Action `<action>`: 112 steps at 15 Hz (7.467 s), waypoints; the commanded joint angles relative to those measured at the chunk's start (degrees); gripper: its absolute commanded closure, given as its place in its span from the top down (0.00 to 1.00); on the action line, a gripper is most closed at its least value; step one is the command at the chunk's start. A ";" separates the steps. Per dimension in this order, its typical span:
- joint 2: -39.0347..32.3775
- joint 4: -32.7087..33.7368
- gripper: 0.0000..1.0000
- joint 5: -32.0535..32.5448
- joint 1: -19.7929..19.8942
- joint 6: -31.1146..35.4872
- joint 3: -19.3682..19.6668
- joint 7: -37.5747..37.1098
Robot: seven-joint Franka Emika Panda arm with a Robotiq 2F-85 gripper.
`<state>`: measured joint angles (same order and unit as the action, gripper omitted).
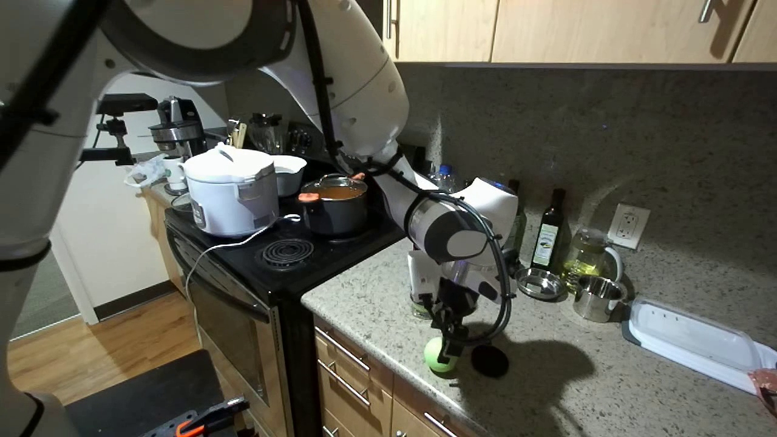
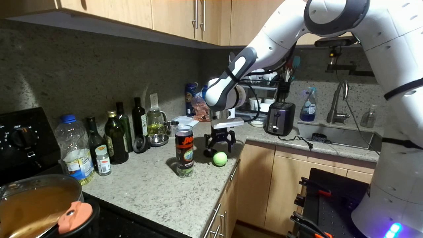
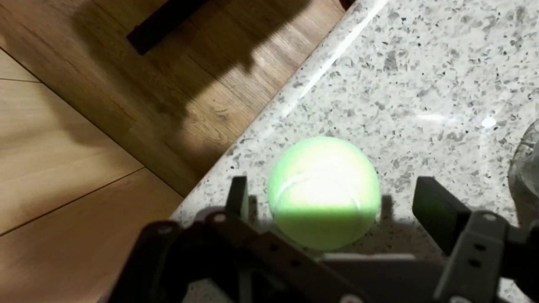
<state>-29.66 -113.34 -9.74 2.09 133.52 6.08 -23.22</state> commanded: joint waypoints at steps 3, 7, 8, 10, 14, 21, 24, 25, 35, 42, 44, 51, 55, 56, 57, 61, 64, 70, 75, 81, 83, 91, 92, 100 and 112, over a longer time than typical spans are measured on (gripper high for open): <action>-3.45 3.79 1.00 -0.75 0.57 -0.21 0.25 -0.21; -5.14 5.20 0.98 -1.67 1.37 -0.43 -0.27 0.39; -5.53 5.49 0.98 -2.28 1.67 -0.42 -0.59 0.76; -6.03 5.86 0.96 -3.30 1.73 -0.48 -1.01 1.14; -5.71 4.96 0.96 -5.14 1.57 0.37 -1.88 1.39; -5.40 4.50 0.46 -6.21 1.60 0.28 -1.86 1.32; -5.07 4.39 0.42 -5.76 1.23 0.17 -1.72 1.13; -4.50 4.07 0.42 -5.52 1.01 0.19 -1.68 1.10; 1.61 4.53 0.42 -3.36 -0.47 -5.13 -1.03 -0.48; 6.97 4.52 0.42 0.94 -2.09 -7.15 0.10 -3.37; 8.43 4.50 0.42 2.71 -2.77 -7.45 0.18 -4.29; 13.50 4.67 0.42 9.09 -5.21 -8.33 -0.21 -7.98; 15.42 5.15 0.42 11.70 -6.10 -8.52 -0.88 -8.55; 15.60 5.47 0.42 12.05 -6.33 -8.49 -1.11 -8.42; 15.90 5.58 0.42 12.42 -6.47 -8.52 -1.33 -8.27; 16.30 6.55 0.42 13.49 -7.36 -8.41 -2.12 -7.94; 16.22 7.39 0.42 13.78 -7.82 -8.46 -2.83 -7.53; 15.84 8.92 0.42 13.93 -9.00 -8.42 -4.41 -6.60; 14.90 9.84 0.42 13.64 -9.55 -8.79 -5.59 -5.80; 13.30 10.82 0.42 12.99 -9.33 -8.17 -5.87 -4.83; 12.05 12.11 0.42 12.73 -9.27 -8.49 -5.91 -4.22; 7.55 17.11 0.42 11.81 -9.13 -9.83 -5.79 -2.13; 7.32 17.27 0.42 11.53 -9.04 -9.91 -5.86 -1.82; 5.97 18.08 0.42 10.22 -8.85 -10.57 -6.00 -0.90; 5.18 17.66 0.42 8.54 -8.80 -11.08 -5.75 -1.34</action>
<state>-24.26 -96.91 -0.11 -7.15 124.52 0.52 -25.87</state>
